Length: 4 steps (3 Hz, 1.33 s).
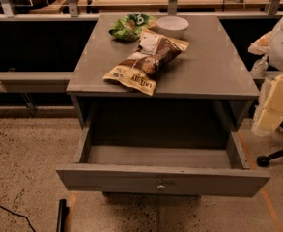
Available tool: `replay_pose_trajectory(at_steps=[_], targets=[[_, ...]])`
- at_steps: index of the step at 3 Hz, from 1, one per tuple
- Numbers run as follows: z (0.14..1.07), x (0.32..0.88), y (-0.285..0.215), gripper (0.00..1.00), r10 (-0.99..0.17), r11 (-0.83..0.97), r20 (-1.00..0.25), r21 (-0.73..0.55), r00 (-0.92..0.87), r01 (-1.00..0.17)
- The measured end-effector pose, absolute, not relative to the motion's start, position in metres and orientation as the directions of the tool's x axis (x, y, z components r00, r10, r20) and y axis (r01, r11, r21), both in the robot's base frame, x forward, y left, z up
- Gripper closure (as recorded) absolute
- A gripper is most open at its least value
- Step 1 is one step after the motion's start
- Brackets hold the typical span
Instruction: Close top drawer
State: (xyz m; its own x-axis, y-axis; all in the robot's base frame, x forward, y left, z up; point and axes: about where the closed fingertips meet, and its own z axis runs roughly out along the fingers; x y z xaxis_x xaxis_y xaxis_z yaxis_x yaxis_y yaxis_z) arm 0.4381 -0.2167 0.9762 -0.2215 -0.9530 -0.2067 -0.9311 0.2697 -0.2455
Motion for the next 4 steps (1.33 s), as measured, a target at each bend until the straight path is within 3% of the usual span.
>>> replay_pose_trajectory(at_steps=[1,2,4], targets=[[0.976,0.438,-0.217,0.0,-0.953,0.27,-0.207,-0.246,-0.221,-0.931],[0.979,0.438,-0.216,0.17,-0.953,0.27,-0.209,-0.255,-0.22,-0.928],[0.88,0.435,-0.203,0.64,-0.936,0.251,-0.287,-0.137,-0.204,-0.958]])
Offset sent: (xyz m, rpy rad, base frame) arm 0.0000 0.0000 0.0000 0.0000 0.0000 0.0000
